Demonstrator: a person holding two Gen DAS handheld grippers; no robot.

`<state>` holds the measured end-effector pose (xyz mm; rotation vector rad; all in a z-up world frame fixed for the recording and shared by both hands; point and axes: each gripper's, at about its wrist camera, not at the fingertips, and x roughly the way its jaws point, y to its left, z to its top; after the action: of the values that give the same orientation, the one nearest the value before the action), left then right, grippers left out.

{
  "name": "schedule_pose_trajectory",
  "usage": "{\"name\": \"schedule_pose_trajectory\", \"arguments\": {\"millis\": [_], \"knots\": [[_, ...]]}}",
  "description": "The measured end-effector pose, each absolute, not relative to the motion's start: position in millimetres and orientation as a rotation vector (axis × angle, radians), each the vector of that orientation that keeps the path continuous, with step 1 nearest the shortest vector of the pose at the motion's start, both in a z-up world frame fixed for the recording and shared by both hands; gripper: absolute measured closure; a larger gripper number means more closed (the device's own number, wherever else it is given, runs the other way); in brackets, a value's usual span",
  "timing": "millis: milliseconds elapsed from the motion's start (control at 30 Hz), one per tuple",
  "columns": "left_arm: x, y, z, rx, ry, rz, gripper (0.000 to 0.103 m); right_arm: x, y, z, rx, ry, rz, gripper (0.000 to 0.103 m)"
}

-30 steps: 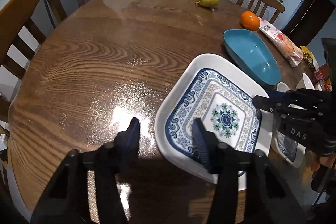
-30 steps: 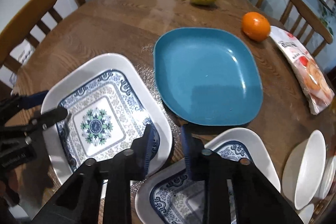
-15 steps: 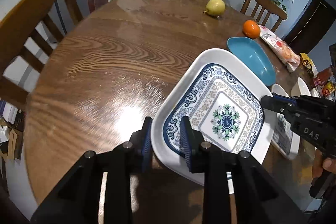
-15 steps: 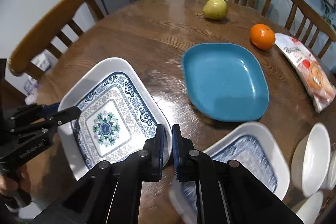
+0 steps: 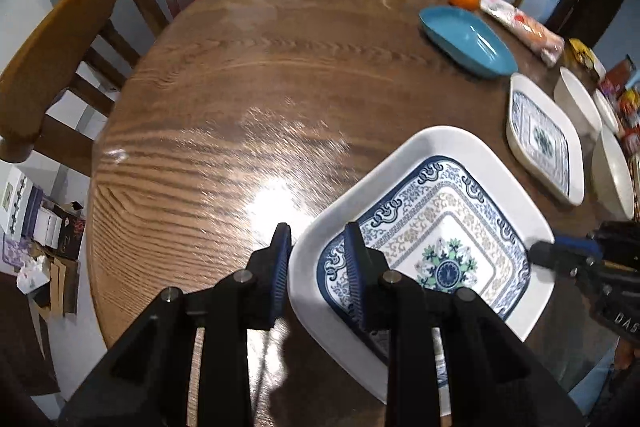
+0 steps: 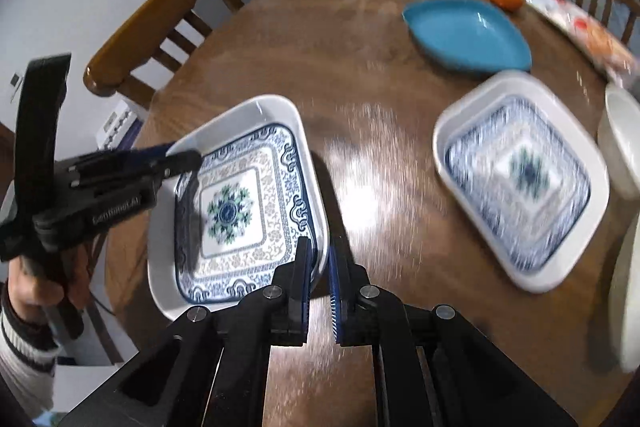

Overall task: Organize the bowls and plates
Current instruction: 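Lift the blue-patterned plate with the right gripper and carry it toward the table edge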

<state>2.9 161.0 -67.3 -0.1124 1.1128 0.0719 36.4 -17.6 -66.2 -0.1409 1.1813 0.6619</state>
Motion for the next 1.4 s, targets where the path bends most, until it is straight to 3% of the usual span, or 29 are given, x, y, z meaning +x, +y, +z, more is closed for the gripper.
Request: {"name": "schedule_pose_trajectory", "arguments": {"millis": [333, 367, 400, 467, 633, 733, 1133, 1200, 1267, 1400], "knots": [[20, 141, -86, -0.029, 1.117, 0.037, 0.074, 26, -31, -90, -0.08, 1.239, 0.606, 0.092], [21, 140, -86, -0.02, 1.113, 0.045, 0.063, 26, -34, -90, -0.075, 1.246, 0.594, 0.088], [23, 140, -85, -0.014, 1.108, 0.059, 0.042, 27, -35, -90, -0.071, 1.242, 0.581, 0.086], [23, 145, -78, -0.029, 1.084, 0.082, 0.028, 22, -49, -81, -0.033, 1.198, 0.57, 0.082], [31, 143, -51, -0.048, 1.035, 0.065, 0.028, 26, -109, -58, 0.146, 1.1, 0.467, 0.07], [51, 117, -39, -0.031, 1.021, -0.005, 0.025, 30, -144, -53, 0.255, 1.05, 0.338, 0.055], [144, 16, -68, 0.033, 1.083, -0.223, 0.029, 63, -164, -87, 0.369, 1.06, 0.089, 0.052], [154, 9, -76, 0.055, 1.104, -0.225, 0.05, 70, -160, -92, 0.359, 1.062, 0.054, 0.052], [160, 6, -83, 0.062, 1.129, -0.23, 0.064, 76, -159, -95, 0.344, 1.056, 0.029, 0.054], [164, 8, -89, 0.044, 1.137, -0.247, 0.072, 83, -156, -93, 0.297, 1.044, 0.0, 0.068]]}}
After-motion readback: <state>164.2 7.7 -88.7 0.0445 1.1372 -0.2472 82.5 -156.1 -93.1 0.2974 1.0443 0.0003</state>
